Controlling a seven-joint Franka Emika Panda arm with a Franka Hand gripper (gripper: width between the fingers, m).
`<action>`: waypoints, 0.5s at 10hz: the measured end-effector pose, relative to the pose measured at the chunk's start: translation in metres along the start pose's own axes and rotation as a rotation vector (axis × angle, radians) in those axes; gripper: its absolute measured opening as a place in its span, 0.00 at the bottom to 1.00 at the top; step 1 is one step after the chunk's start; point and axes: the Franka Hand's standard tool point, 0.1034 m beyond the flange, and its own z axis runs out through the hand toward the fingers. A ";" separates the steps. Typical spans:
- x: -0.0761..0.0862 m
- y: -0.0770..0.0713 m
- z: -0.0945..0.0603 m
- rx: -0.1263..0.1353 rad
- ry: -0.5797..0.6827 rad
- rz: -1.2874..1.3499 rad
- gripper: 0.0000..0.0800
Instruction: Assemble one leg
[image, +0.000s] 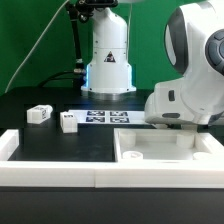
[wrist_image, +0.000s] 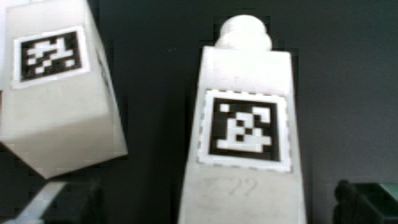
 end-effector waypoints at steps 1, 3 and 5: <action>0.000 0.000 0.000 0.000 0.000 0.000 0.67; 0.000 0.000 0.000 0.000 0.000 0.000 0.50; 0.000 0.000 0.000 0.000 0.000 0.000 0.36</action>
Offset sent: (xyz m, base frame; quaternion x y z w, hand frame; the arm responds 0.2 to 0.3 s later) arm 0.0000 0.0000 0.0000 0.0000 0.0000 0.0000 1.0000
